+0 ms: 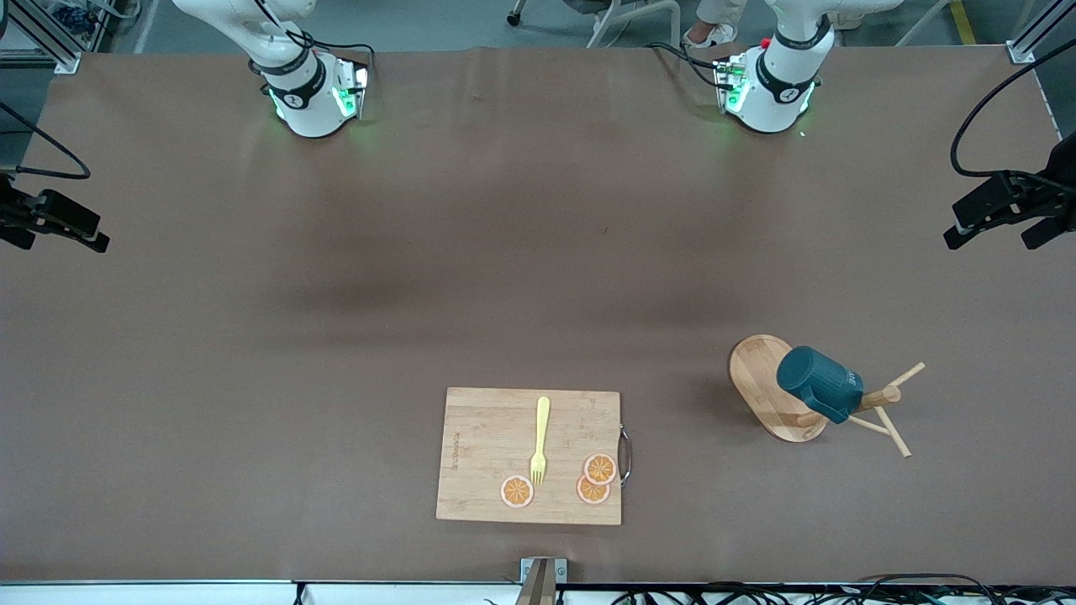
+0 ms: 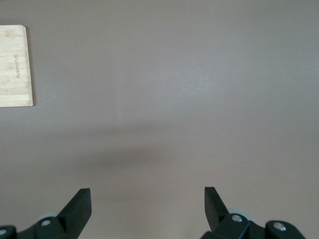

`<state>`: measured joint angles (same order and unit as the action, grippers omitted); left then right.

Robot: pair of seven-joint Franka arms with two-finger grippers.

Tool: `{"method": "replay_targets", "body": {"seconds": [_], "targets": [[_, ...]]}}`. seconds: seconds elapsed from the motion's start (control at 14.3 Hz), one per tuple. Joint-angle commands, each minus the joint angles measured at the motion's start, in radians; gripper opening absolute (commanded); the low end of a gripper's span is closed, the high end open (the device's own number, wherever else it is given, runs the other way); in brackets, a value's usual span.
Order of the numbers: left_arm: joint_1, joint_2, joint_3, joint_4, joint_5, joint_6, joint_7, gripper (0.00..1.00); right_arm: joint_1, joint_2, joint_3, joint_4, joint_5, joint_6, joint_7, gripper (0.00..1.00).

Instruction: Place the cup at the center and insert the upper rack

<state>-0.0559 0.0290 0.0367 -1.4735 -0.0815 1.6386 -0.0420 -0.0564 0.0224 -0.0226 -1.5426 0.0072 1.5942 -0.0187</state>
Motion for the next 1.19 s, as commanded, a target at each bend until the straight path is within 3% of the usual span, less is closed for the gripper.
{"method": "replay_targets", "body": {"seconds": [0.0,0.35,0.63,1.12], "targets": [[-0.004,0.000,0.000,0.012,0.022,-0.008,-0.010,1.00,-0.002,-0.062,0.004,-0.073,-0.010,0.013,-0.020,1.00],[-0.009,-0.001,-0.009,0.010,0.067,-0.008,0.060,1.00,-0.002,-0.217,0.004,-0.281,-0.010,0.121,-0.035,1.00],[-0.005,-0.003,-0.014,0.007,0.069,-0.016,0.080,1.00,-0.007,-0.214,0.001,-0.234,-0.010,0.055,-0.058,1.00],[-0.005,-0.003,-0.014,0.007,0.069,-0.016,0.079,1.00,-0.002,-0.203,0.001,-0.215,-0.009,0.099,-0.080,1.00]]}}
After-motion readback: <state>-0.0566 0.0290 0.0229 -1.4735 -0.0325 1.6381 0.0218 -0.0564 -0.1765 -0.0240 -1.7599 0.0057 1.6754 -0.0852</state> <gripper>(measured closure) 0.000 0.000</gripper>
